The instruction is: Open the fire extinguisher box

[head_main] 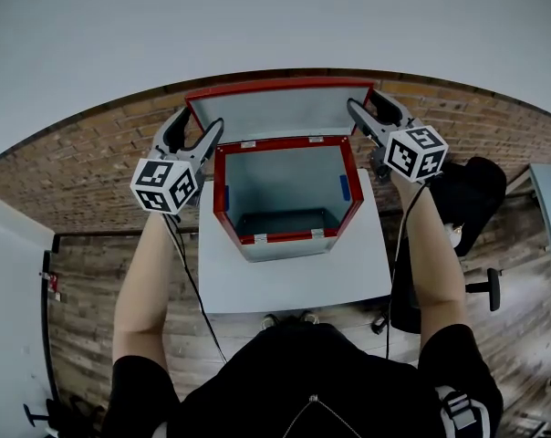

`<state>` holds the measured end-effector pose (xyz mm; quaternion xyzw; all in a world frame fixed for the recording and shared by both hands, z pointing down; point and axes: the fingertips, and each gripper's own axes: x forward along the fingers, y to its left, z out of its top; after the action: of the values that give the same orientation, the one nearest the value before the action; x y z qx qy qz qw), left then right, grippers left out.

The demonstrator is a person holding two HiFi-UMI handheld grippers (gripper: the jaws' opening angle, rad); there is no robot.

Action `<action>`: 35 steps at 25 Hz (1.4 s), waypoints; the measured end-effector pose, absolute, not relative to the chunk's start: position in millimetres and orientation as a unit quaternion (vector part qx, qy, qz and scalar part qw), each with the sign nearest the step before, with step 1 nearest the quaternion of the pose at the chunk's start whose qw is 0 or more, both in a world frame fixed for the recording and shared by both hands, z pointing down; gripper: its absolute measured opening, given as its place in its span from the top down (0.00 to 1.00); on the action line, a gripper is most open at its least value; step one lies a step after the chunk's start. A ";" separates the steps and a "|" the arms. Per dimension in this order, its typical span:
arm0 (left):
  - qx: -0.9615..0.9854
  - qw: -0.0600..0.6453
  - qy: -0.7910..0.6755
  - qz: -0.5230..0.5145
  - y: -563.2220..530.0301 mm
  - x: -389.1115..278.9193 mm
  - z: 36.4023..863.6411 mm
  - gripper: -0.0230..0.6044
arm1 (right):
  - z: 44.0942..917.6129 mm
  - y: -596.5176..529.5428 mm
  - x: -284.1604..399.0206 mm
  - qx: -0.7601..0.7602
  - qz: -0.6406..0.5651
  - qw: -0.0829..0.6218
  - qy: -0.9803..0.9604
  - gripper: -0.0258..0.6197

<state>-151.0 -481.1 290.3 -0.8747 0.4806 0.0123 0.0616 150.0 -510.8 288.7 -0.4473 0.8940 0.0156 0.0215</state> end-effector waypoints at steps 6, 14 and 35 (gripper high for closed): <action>-0.862 0.074 0.501 -0.014 -506.4 -149.8 291.3 0.38 | 290.9 -536.8 146.3 -0.460 0.033 -0.015 0.887 0.57; -0.854 0.074 0.514 -0.036 -530.0 -147.5 296.2 0.38 | 298.3 -561.7 141.9 -0.478 0.037 -0.029 0.877 0.57; -0.854 0.072 0.514 -0.023 -540.4 -151.1 291.3 0.38 | 295.6 -569.8 141.4 -0.455 0.033 -0.023 0.889 0.57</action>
<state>-151.1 -540.4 291.3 -0.8543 0.5141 -0.0235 0.0724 141.4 -569.8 295.6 -0.4554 0.8894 0.0325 -0.0233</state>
